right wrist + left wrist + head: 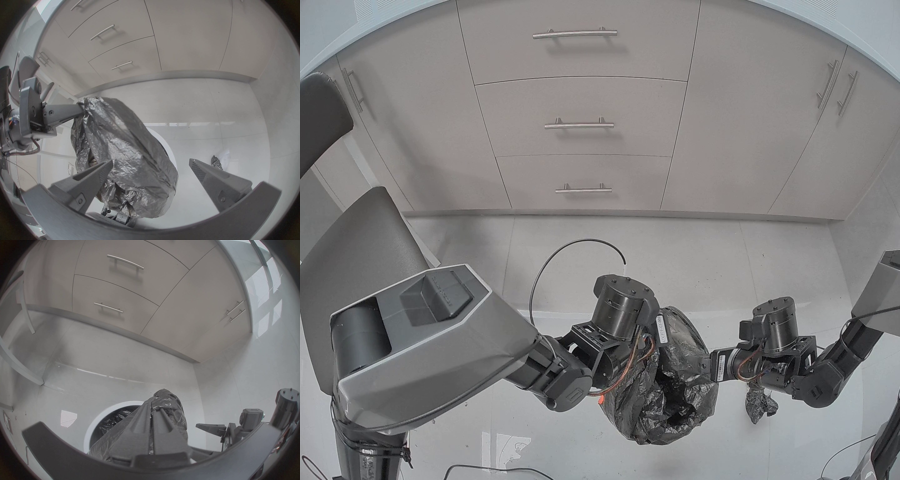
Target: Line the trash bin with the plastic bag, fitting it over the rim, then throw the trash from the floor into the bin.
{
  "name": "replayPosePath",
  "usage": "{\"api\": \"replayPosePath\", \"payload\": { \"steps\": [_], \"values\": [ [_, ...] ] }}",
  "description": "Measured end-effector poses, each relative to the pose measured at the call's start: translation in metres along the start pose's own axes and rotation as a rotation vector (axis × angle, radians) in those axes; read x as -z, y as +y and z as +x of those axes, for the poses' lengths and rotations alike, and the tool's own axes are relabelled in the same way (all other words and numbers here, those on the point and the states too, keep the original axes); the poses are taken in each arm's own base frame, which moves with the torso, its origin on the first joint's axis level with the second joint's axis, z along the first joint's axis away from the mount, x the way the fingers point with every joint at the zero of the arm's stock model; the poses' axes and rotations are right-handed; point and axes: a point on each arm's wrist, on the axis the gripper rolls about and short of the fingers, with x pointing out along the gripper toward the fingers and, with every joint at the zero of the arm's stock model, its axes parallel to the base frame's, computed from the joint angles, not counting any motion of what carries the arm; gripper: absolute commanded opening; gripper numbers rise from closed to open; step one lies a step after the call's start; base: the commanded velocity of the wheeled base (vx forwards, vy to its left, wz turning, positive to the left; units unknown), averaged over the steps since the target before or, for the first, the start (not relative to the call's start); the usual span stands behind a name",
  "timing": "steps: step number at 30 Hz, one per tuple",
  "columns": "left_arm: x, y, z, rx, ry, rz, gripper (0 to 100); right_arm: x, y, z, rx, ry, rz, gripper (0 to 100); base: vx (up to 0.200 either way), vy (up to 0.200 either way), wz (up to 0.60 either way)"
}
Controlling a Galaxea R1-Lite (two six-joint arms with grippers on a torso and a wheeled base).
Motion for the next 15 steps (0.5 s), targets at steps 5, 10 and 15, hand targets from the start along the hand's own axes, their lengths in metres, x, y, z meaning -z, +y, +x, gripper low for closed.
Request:
{"api": "replayPosePath", "payload": {
  "steps": [5, 10, 15],
  "values": [
    [-0.002, 0.011, 0.003, -0.019, 0.002, 0.021, 0, -0.006, -0.001, 0.012, 0.006, -0.013, 0.011, 100, 0.000, 0.000, 0.00],
    [-0.005, 0.018, 0.005, -0.019, 0.004, 0.018, 0, -0.007, 0.000, 0.020, 0.000, -0.011, 0.009, 100, 0.000, 0.000, 0.00],
    [-0.008, 0.021, 0.006, -0.024, -0.003, 0.014, 0, -0.004, 0.001, 0.027, 0.001, 0.001, 0.000, 100, 0.000, 0.000, 0.00]
  ]
}}
